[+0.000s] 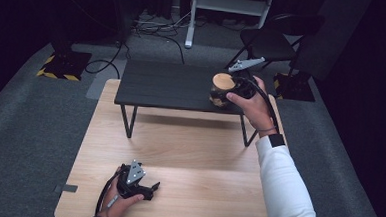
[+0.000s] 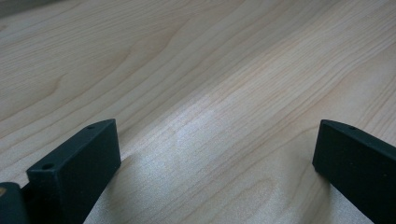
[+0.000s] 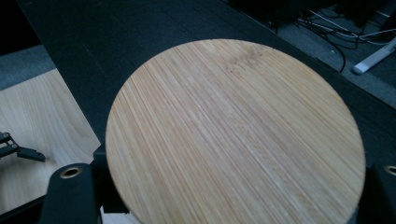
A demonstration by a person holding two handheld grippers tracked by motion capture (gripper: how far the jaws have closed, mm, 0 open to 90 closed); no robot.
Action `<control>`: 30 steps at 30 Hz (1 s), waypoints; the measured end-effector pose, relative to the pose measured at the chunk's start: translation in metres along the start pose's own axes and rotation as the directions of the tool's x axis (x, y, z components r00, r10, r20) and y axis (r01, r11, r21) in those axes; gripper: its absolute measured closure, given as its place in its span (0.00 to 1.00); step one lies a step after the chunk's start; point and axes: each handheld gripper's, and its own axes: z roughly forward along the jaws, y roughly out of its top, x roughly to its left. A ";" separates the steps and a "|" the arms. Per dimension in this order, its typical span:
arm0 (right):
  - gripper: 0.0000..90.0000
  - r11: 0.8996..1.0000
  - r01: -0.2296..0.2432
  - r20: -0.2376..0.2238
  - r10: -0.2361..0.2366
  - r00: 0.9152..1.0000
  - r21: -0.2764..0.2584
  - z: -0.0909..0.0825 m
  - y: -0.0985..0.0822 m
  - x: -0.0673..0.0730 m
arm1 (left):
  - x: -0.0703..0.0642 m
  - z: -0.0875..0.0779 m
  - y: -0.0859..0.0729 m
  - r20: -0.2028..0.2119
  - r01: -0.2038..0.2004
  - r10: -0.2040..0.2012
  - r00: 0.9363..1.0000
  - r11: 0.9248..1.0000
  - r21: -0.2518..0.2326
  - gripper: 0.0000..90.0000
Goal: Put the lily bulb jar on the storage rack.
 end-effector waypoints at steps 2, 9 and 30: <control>0.17 1.000 -0.001 0.005 0.001 1.000 0.017 0.003 -0.001 0.000 | 0.000 0.000 0.000 0.000 0.000 0.000 1.000 1.000 0.000 0.01; 0.11 1.000 0.002 0.015 -0.002 1.000 -0.004 0.000 -0.005 0.003 | 0.000 0.000 0.000 0.000 0.000 0.000 1.000 1.000 0.000 0.01; 0.05 0.993 -0.030 0.130 0.045 0.991 -0.111 -0.064 -0.073 0.048 | 0.000 0.000 0.000 0.000 0.000 0.000 1.000 1.000 0.000 0.01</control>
